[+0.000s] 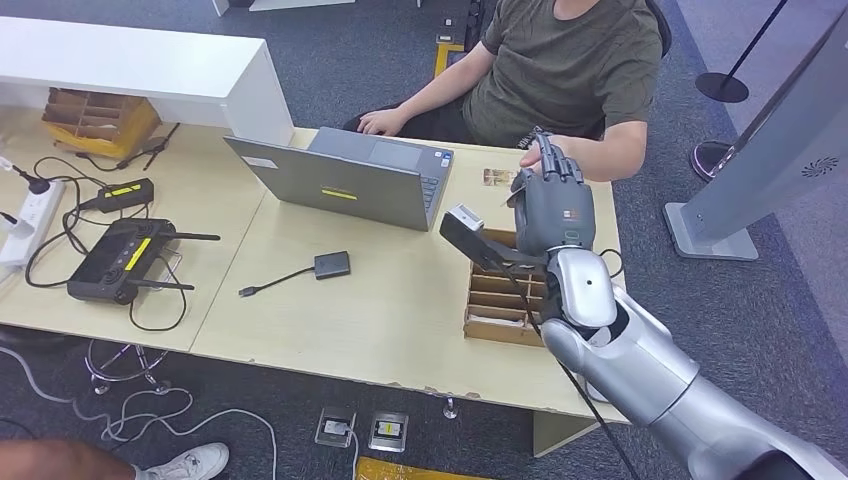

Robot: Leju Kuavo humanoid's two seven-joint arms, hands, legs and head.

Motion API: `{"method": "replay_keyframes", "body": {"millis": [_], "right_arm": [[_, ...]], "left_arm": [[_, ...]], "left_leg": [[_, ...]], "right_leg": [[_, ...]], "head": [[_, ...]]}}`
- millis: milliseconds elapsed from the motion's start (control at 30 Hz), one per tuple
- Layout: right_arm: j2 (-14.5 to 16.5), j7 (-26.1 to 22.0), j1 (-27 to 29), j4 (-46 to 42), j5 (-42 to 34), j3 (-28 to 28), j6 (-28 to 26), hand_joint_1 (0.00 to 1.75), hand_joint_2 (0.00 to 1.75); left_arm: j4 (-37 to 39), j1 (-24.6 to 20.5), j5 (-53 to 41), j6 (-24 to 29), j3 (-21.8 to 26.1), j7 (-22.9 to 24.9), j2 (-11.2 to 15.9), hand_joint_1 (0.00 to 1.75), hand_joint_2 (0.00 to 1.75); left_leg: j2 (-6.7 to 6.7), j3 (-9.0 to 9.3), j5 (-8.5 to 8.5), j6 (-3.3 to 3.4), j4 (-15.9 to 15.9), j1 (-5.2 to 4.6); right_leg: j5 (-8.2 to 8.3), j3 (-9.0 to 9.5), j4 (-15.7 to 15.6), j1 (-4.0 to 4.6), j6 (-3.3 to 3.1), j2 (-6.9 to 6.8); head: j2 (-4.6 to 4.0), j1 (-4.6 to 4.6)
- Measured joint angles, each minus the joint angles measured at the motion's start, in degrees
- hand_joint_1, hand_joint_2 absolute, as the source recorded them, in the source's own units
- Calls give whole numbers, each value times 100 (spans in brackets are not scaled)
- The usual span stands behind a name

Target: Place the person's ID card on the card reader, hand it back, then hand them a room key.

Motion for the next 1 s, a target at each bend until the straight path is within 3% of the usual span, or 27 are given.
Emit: {"method": "replay_keyframes", "body": {"millis": [100,133,233,733,833,1000], "right_arm": [[-29,104,8,109,53,-1,114,33,175],[-48,138,15,127,79,-1,127,3,131],[-125,232,56,150,173,-3,126,0,0],[-416,-60,302,12,901,-246,-492,0,0],[-622,-73,394,-144,587,-450,-608,0,0],[-1292,4,519,-412,-494,-1010,-504,0,0]], "left_arm": [[0,1,-38,-2,-10,0,-5,0,0],[0,2,-51,-2,-21,0,-8,0,0],[0,2,-67,-2,-53,0,-15,0,0],[1,5,-67,-20,-102,0,-23,0,0],[14,15,-67,8,-102,21,-23,0,0],[30,44,-56,38,-102,44,-22,0,0]], "left_leg": [[2,0,0,0,1,0],[2,1,-1,0,1,0],[3,1,-1,0,2,0],[8,31,-1,0,4,1],[5,96,1,1,13,2],[3,88,1,4,25,0]], "right_leg": [[0,-2,-4,0,0,5],[0,-2,-4,0,0,7],[0,-3,-4,0,0,9],[1,-4,-2,1,0,14],[8,-12,-2,1,4,8],[13,-9,-3,0,9,3]], "head": [[0,0],[0,-1],[-1,-1],[0,-1],[0,-2],[-1,-1]]}}
